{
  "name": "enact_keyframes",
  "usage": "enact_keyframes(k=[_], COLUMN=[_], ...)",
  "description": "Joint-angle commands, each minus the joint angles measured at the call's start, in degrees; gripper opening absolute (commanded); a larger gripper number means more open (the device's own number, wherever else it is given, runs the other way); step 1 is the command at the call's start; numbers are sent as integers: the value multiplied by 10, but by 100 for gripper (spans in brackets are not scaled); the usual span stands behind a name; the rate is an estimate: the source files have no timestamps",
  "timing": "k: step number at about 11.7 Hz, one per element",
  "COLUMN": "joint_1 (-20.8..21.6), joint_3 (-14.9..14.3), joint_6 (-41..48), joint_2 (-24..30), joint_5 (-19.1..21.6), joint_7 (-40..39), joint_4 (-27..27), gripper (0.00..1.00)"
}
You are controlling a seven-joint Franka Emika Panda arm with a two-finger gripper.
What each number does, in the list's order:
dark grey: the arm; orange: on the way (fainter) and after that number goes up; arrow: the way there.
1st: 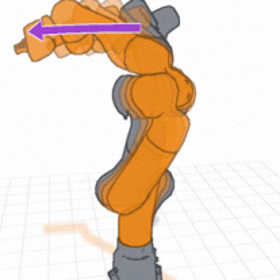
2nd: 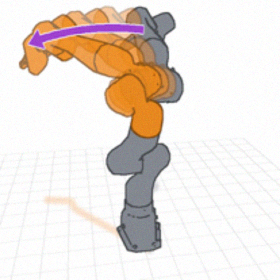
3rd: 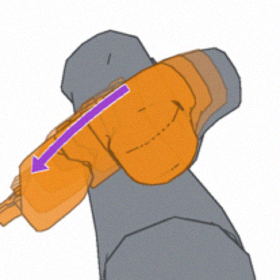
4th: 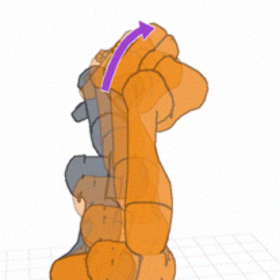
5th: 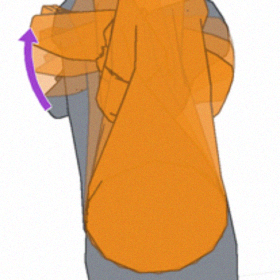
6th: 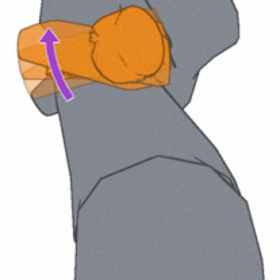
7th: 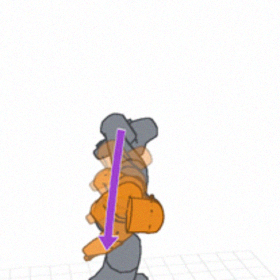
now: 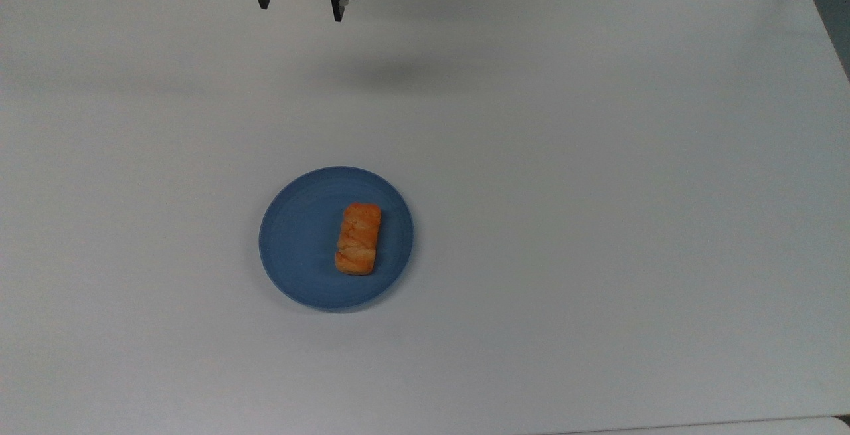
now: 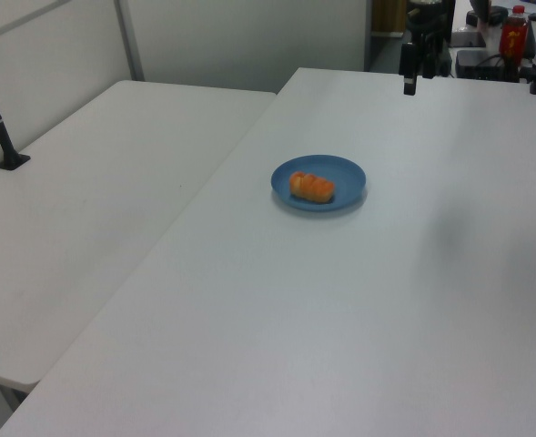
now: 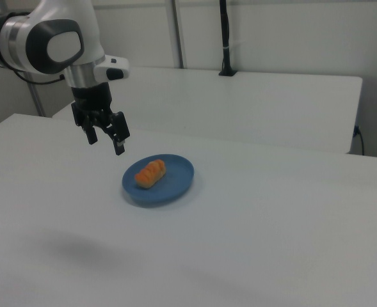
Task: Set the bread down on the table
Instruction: 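Move the open gripper down over the orange bread roll on the plate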
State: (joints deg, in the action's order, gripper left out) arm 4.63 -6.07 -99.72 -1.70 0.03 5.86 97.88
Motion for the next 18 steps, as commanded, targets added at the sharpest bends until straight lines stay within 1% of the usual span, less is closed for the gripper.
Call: enact_keyframes(k=[1,5,6,8,12,14,15,16,17,18], joint_1=[0,-8,-7,-8,-7,-7,-7,-7,-6,-6], joint_3=[-3,-7,-13,-14,-12,-13,-12,-13,-12,-8], joint_6=[2,4,3,3,-2,-5,-6,-22,-49,-82], joint_2=[0,-2,-3,-6,-17,-64,-100,-138,-181,-209], joint_5=[12,26,34,51,58,61,69,79,79,79], joint_7=[5,3,4,6,2,-1,-4,-3,-3,1], joint_4=[-3,-15,-21,-25,-25,-74,-104,-146,-183,-197], gripper=[100,100,100,100,100,100,100,100,100,100])
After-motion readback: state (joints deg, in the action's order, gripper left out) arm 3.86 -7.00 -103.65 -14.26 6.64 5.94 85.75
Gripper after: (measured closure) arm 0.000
